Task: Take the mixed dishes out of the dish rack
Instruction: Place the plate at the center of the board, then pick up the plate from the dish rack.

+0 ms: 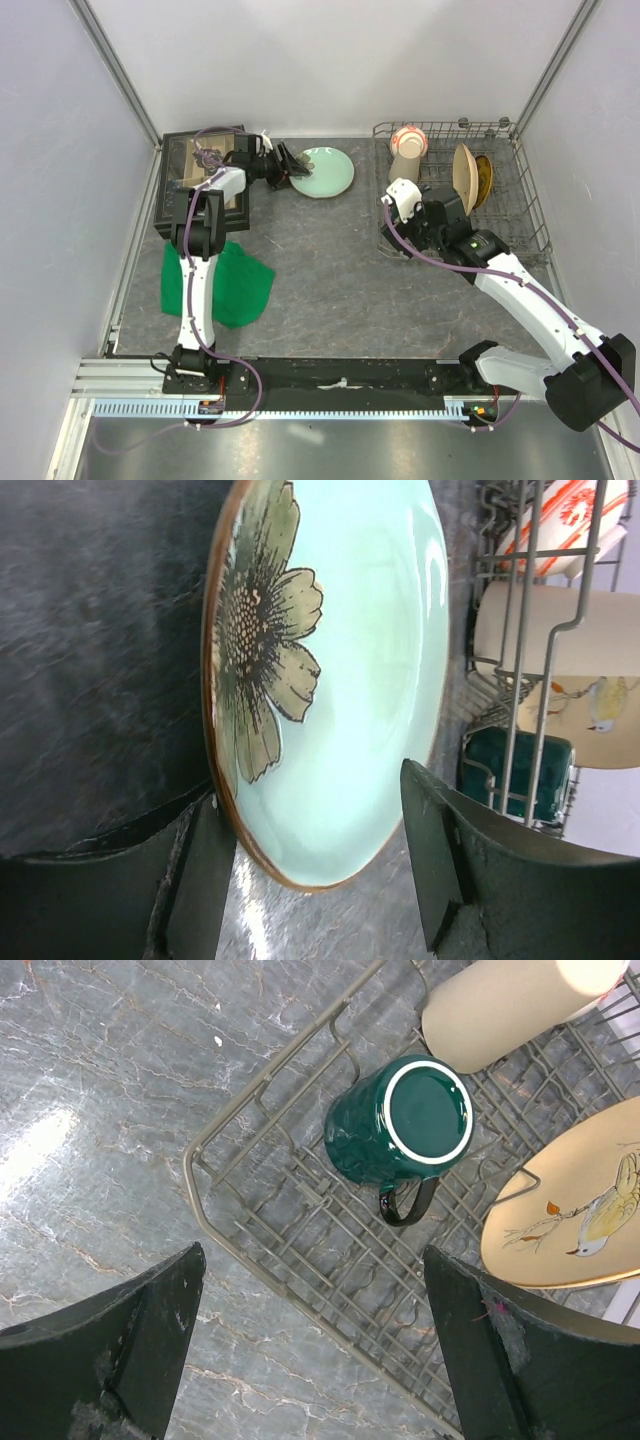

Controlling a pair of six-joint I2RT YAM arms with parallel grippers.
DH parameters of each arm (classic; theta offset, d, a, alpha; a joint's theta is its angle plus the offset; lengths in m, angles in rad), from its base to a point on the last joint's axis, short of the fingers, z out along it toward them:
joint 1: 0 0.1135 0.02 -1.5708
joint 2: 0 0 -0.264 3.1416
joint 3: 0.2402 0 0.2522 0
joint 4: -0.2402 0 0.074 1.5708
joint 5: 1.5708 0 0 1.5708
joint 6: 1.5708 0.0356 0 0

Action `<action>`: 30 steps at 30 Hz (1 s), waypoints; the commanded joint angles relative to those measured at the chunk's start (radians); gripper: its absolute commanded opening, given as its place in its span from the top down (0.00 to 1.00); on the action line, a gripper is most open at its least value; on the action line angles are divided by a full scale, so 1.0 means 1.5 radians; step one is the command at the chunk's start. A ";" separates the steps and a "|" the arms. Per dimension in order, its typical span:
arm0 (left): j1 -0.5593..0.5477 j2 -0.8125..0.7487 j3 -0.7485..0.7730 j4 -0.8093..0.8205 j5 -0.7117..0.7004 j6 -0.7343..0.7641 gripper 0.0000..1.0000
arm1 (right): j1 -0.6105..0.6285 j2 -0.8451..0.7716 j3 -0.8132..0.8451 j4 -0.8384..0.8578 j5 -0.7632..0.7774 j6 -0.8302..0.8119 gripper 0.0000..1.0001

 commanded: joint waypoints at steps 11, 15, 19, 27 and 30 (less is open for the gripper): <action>0.009 -0.136 -0.048 -0.095 -0.094 0.119 0.28 | -0.009 0.006 0.047 0.089 0.311 0.033 0.02; 0.009 -0.190 -0.055 -0.124 -0.091 0.155 0.25 | -0.032 0.034 0.079 0.117 0.375 0.050 0.02; 0.009 -0.237 -0.061 -0.166 -0.075 0.207 0.24 | -0.056 0.076 0.112 0.126 0.407 0.069 0.02; 0.009 -0.330 -0.114 -0.207 -0.044 0.267 0.23 | -0.105 0.168 0.172 0.127 0.404 0.114 0.02; 0.009 -0.357 -0.128 -0.214 -0.028 0.281 0.22 | -0.125 0.198 0.191 0.126 0.402 0.130 0.02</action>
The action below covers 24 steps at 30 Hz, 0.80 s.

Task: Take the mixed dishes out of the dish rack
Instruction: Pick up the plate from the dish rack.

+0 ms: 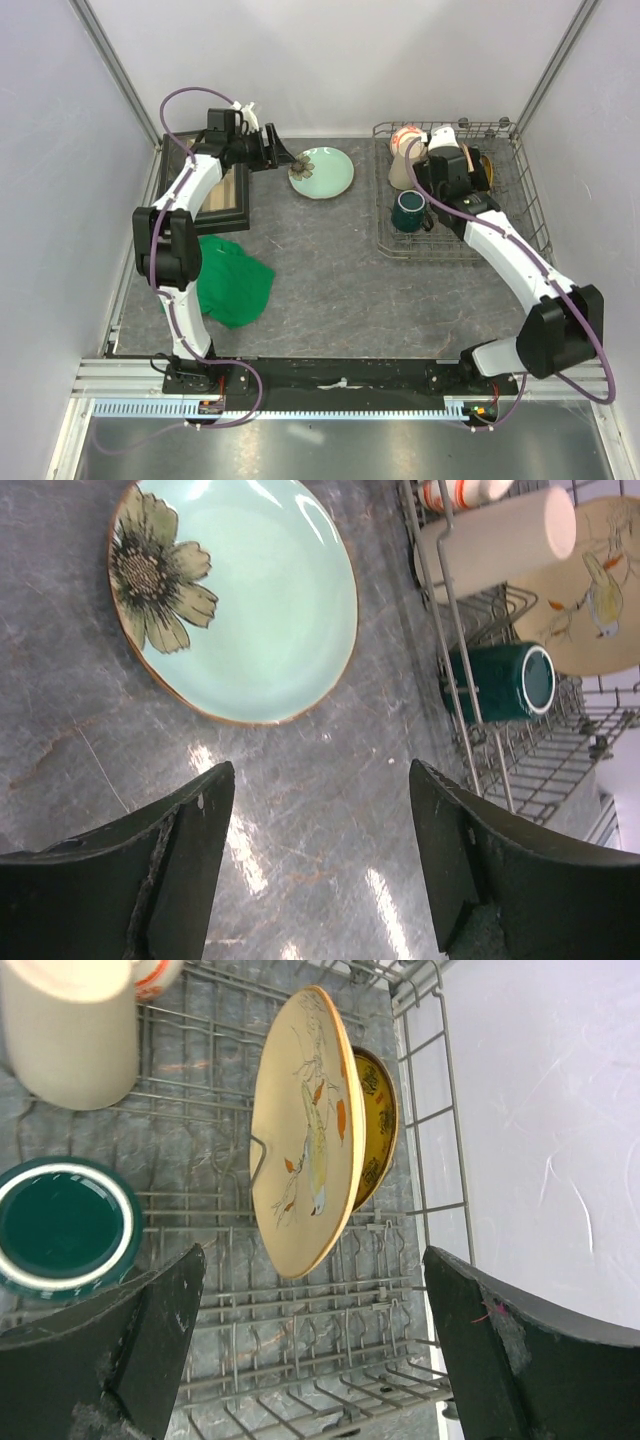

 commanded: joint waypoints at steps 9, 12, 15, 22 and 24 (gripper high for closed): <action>0.003 -0.100 -0.068 -0.026 0.052 0.093 0.20 | -0.076 0.085 0.082 0.008 -0.025 0.067 0.02; 0.003 -0.105 -0.076 -0.026 0.056 0.103 0.19 | -0.094 0.104 0.093 0.006 -0.046 0.076 0.02; 0.003 -0.108 -0.080 -0.026 0.059 0.109 0.19 | -0.109 0.125 0.100 0.003 -0.067 0.085 0.02; 0.003 -0.110 -0.091 -0.016 0.078 0.112 0.19 | -0.149 0.173 0.115 0.001 -0.122 0.104 0.02; 0.003 -0.112 -0.098 -0.013 0.079 0.112 0.19 | -0.160 0.184 0.120 0.001 -0.143 0.107 0.03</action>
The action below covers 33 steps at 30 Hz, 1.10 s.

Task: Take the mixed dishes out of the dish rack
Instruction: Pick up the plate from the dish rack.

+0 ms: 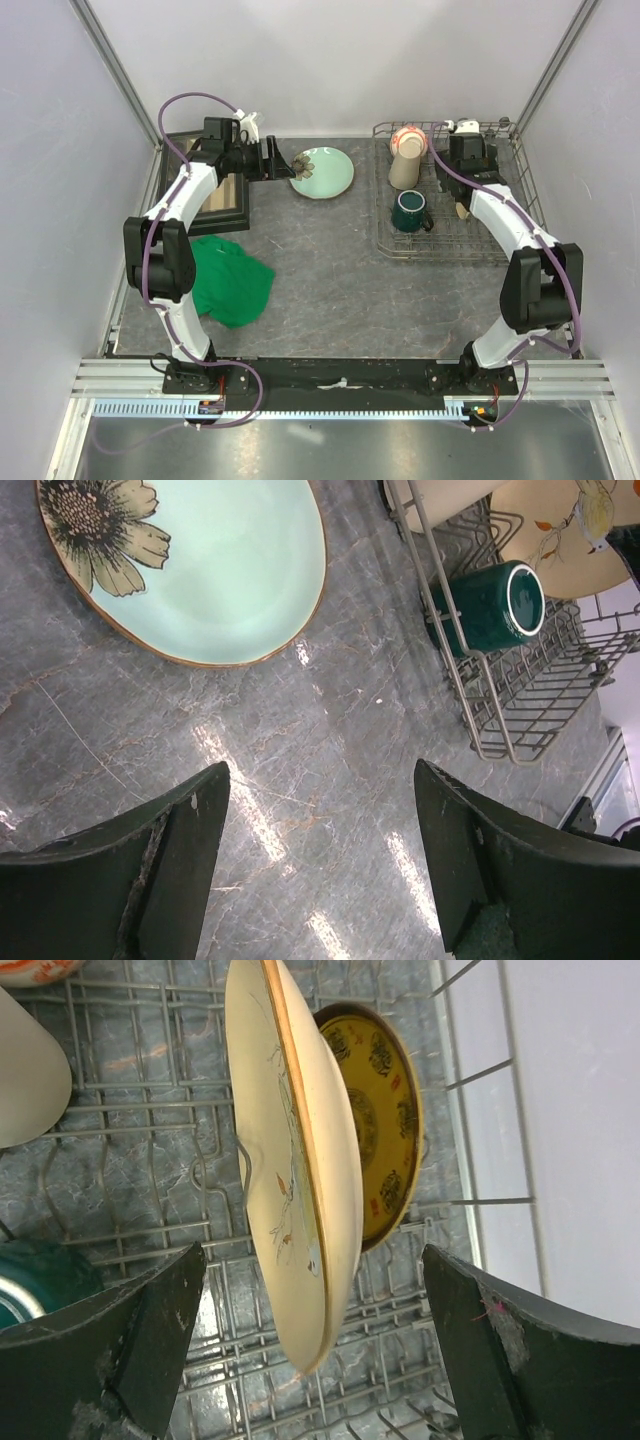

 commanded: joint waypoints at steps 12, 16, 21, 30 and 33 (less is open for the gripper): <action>0.003 -0.044 -0.034 0.031 0.024 0.029 0.19 | -0.063 0.086 0.073 0.006 -0.135 0.042 0.09; 0.003 -0.059 -0.043 0.031 0.022 0.036 0.19 | -0.070 0.099 0.079 0.006 -0.165 0.047 0.14; 0.003 -0.094 -0.055 0.032 0.026 0.073 0.19 | -0.074 0.107 0.089 0.006 -0.179 0.043 0.25; 0.010 -0.195 -0.081 -0.020 0.008 0.148 0.19 | -0.074 0.097 0.081 0.006 -0.188 0.031 0.45; 0.016 -0.227 -0.085 -0.047 -0.008 0.144 0.19 | -0.074 0.094 0.072 0.005 -0.184 0.023 0.48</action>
